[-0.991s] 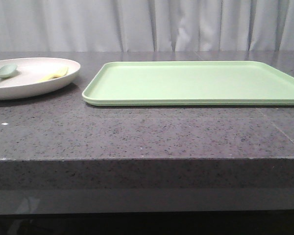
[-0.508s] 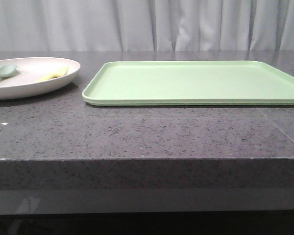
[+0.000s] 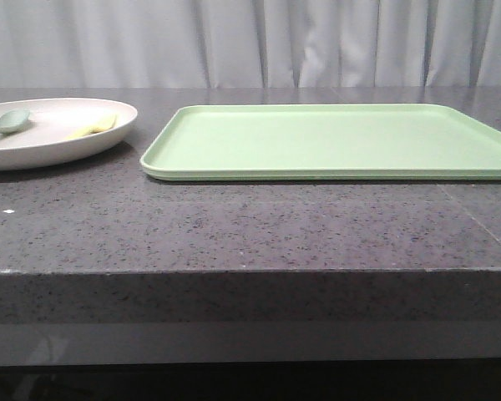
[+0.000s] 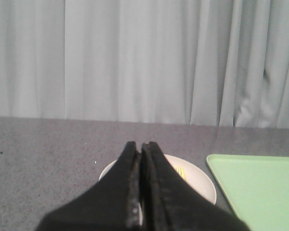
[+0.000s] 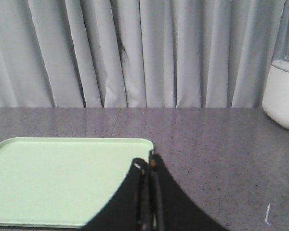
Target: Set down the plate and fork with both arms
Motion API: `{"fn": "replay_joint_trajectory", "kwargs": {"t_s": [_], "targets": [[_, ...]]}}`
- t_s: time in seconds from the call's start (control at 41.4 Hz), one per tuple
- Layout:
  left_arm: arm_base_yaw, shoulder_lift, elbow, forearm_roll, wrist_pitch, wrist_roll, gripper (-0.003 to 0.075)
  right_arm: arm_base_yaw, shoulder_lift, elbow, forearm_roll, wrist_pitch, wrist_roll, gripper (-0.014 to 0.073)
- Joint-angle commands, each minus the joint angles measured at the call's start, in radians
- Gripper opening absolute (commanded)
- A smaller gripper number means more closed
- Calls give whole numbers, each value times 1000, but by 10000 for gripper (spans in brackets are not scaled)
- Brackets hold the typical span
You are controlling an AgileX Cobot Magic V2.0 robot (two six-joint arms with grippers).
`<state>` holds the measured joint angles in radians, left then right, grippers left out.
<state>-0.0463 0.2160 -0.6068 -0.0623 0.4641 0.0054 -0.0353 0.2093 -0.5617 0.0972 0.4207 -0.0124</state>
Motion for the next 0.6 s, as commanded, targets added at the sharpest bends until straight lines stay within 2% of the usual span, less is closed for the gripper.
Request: {"fn": "replay_joint_trajectory", "kwargs": {"t_s": [0.0, 0.218, 0.58], "targets": [[-9, 93, -81, -10, 18, 3, -20, -4, 92, -88, -10, -10, -2, -118], [-9, 201, -86, -12, 23, 3, -20, -4, 205, -105, -10, -13, -2, -118], [-9, 250, -86, -12, 25, 3, -20, -4, 226, -105, -9, -3, -2, -118]]}}
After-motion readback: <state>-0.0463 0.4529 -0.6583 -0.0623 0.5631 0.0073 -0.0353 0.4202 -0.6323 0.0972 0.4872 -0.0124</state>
